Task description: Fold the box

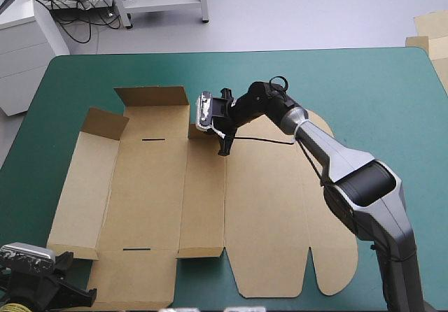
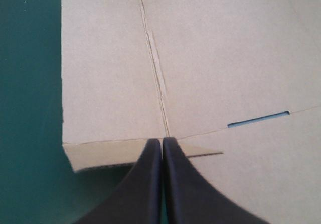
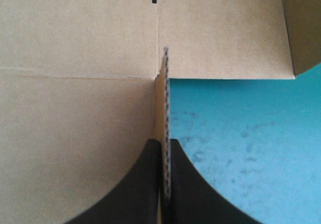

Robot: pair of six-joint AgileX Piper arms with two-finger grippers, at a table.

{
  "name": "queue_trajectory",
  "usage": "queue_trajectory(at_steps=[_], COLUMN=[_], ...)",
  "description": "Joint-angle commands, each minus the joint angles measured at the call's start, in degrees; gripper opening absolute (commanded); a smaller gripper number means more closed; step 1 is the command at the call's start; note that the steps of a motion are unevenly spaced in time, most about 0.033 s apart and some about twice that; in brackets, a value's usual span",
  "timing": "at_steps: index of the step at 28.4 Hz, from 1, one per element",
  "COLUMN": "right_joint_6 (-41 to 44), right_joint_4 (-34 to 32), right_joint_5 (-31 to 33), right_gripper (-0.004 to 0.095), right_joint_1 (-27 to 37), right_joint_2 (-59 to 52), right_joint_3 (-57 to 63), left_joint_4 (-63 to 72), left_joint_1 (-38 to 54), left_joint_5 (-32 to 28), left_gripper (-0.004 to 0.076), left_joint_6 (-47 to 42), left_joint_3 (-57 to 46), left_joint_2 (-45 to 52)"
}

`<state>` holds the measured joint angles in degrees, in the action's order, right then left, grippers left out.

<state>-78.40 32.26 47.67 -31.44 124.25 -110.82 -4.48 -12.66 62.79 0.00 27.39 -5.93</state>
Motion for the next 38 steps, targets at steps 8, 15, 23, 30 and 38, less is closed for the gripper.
queue_trajectory(at_steps=[8, 15, 23, 30, 38], right_joint_6=[1.7, 2.3, 6.7, 8.7, 8.8], right_joint_4=[2.3, 2.3, 2.3, 2.3, 1.9], right_joint_5=[-5.5, -5.5, -6.3, -7.0, -4.7], right_gripper=[-0.0019, 0.0041, 0.0536, 0.0518, 0.0405], right_joint_1=[0.1, 0.1, 0.1, 0.1, 1.6], right_joint_2=[-3.7, -3.6, -3.0, -3.0, -5.1], right_joint_3=[-1.9, -1.9, -1.9, -1.9, -1.9], left_joint_4=[-0.2, -0.2, -0.2, -0.2, -0.2], left_joint_1=[0.0, 0.0, 0.0, 0.0, 0.0], left_joint_5=[-3.6, -3.6, -3.6, -3.6, -3.6], left_gripper=[-0.0010, -0.0010, -0.0010, -0.0010, -0.0010], left_joint_6=[-0.5, -0.5, -0.5, -0.5, -0.5], left_joint_3=[1.4, 1.4, 1.4, 1.4, 1.4], left_joint_2=[-0.9, -0.9, -0.9, -0.9, -0.9])
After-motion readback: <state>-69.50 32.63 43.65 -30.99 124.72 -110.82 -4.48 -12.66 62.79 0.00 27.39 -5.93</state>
